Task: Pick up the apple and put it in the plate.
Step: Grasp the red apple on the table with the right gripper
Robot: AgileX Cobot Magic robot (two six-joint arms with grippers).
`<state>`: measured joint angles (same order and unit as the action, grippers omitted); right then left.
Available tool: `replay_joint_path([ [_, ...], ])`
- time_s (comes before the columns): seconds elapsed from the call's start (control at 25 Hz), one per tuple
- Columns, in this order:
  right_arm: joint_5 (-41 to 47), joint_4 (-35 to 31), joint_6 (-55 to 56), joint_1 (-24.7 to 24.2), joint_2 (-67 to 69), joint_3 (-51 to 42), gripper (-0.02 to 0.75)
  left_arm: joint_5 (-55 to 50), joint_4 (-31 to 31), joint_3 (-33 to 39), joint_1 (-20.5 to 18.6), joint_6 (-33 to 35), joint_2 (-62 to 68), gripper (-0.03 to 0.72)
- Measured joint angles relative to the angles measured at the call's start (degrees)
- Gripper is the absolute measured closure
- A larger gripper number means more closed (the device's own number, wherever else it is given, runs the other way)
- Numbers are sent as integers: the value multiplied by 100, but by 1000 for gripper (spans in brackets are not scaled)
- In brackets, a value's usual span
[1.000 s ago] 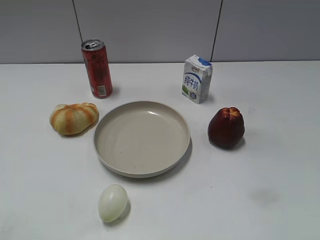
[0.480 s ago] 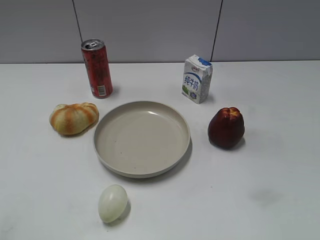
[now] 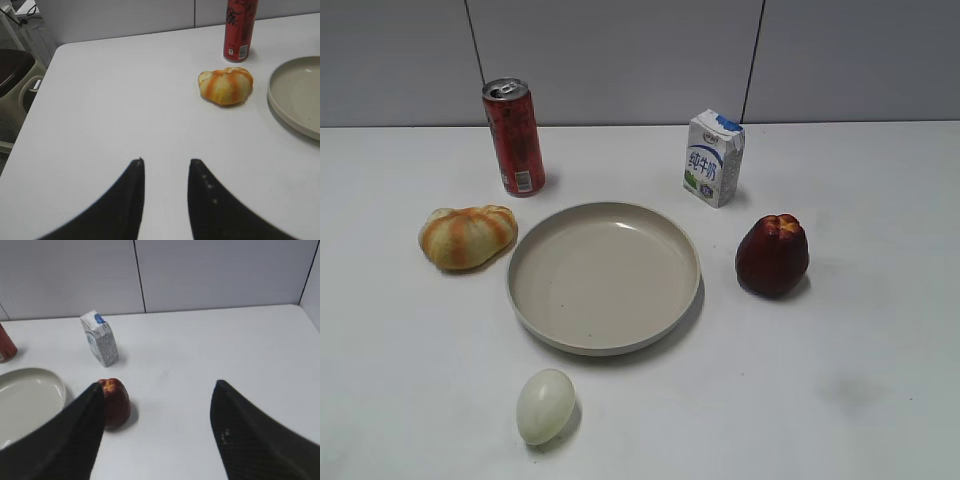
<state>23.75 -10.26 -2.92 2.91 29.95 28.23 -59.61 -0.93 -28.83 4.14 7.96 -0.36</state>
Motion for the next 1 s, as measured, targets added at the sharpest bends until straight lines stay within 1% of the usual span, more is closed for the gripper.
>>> replay_joint_path([
  [0.16,152,-520,-560,79,1739,683,206,0,0,0,0,0,0,452],
  [0.28,732,-628,-694,444,3046,1496,206,0,0,0,0,0,0,452],
  [0.48,1654,-400,-663,1316,4965,2940,206,0,0,0,0,0,0,452],
  [0.56,1933,-157,-574,1551,5569,3506,186,0,0,0,0,0,0,452],
  [0.6,2041,-54,-548,1647,5874,3766,157,0,0,0,0,0,0,452],
  [0.68,2256,26,-530,1724,6397,4185,90,0,0,0,0,0,0,452],
  [0.72,2357,39,-525,1743,6659,4380,75,0,0,0,0,0,0,452],
  [0.84,2485,146,-506,1749,7276,4770,57,0,0,0,0,0,0,452],
  [1.0,2495,527,-268,1749,7833,4959,50,0,0,0,0,0,0,452],
])
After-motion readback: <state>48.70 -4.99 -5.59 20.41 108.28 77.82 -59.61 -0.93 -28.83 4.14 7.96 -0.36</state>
